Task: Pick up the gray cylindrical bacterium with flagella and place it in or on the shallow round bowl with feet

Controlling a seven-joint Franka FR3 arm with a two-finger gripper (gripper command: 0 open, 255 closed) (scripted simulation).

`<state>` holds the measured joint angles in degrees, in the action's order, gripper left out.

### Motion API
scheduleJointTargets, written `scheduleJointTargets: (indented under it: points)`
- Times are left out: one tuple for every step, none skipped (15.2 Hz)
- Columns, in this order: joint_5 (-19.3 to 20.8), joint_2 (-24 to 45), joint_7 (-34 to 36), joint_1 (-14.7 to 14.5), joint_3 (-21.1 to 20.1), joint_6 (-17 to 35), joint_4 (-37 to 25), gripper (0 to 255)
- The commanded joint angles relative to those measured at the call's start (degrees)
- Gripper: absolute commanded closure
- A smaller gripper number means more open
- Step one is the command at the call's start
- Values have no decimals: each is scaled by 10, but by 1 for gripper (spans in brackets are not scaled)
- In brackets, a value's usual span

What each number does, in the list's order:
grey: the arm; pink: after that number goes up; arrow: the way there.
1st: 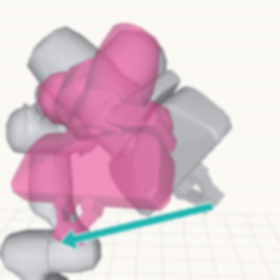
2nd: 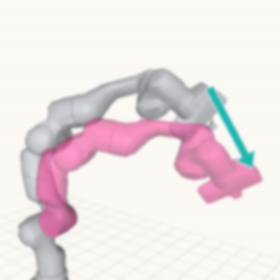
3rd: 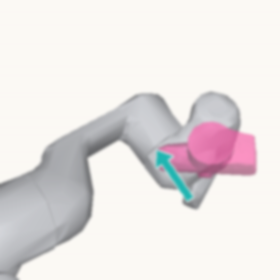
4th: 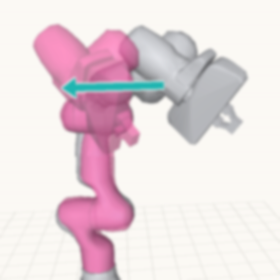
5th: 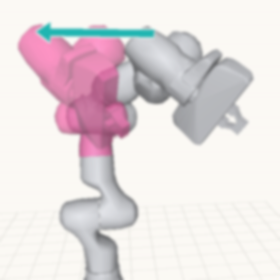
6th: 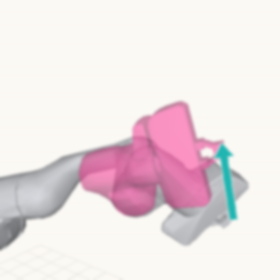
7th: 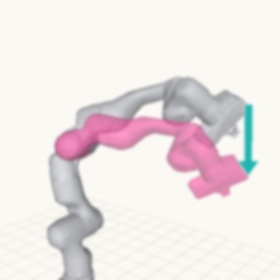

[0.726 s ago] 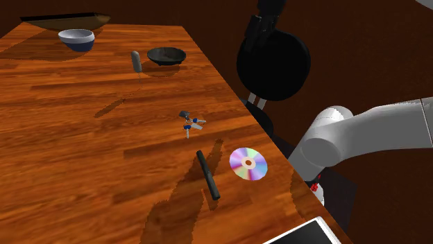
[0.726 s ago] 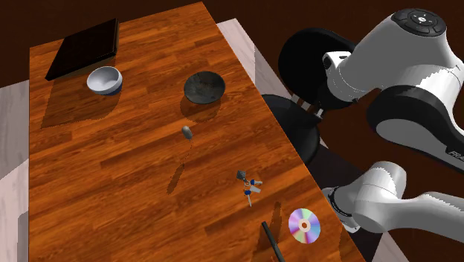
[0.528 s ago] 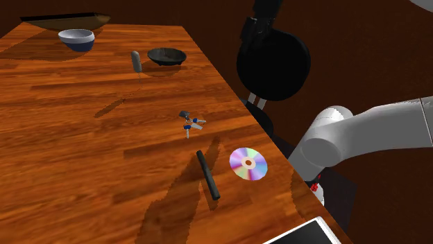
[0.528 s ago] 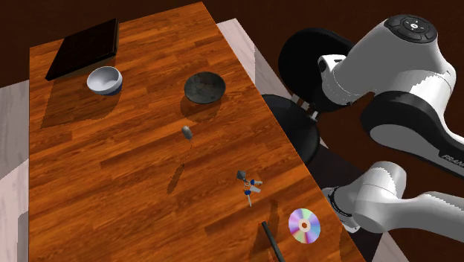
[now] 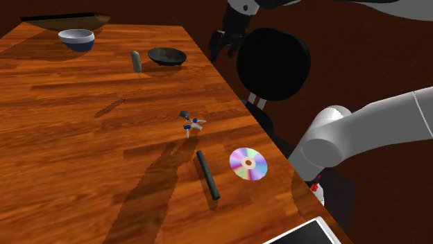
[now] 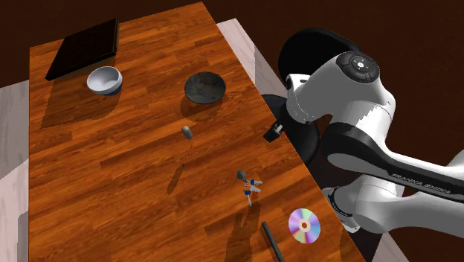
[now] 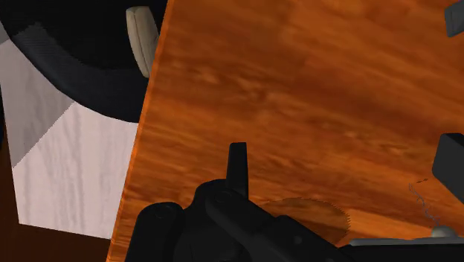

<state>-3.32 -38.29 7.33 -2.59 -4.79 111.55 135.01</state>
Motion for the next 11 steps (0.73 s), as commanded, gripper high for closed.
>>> scheduleJointTargets:
  points:
    - [-7,25,24,-1,-17,43,-1,0]
    - [-9,38,36,-2,-26,63,-2,0]
    - [-11,51,48,-2,-35,83,-3,0]
    - [-12,65,61,-2,-44,103,-6,0]
    - [-12,80,74,-2,-53,123,-9,0]
    - [-11,95,87,-1,-62,142,-14,0]
    - [-10,110,100,0,-72,160,-19,0]
    - [-7,127,114,2,-81,179,-25,0]
    - [-3,143,128,4,-91,196,-33,0]
    - [2,160,143,6,-101,213,-41,0]
    - [9,178,159,9,-111,230,-50,0]
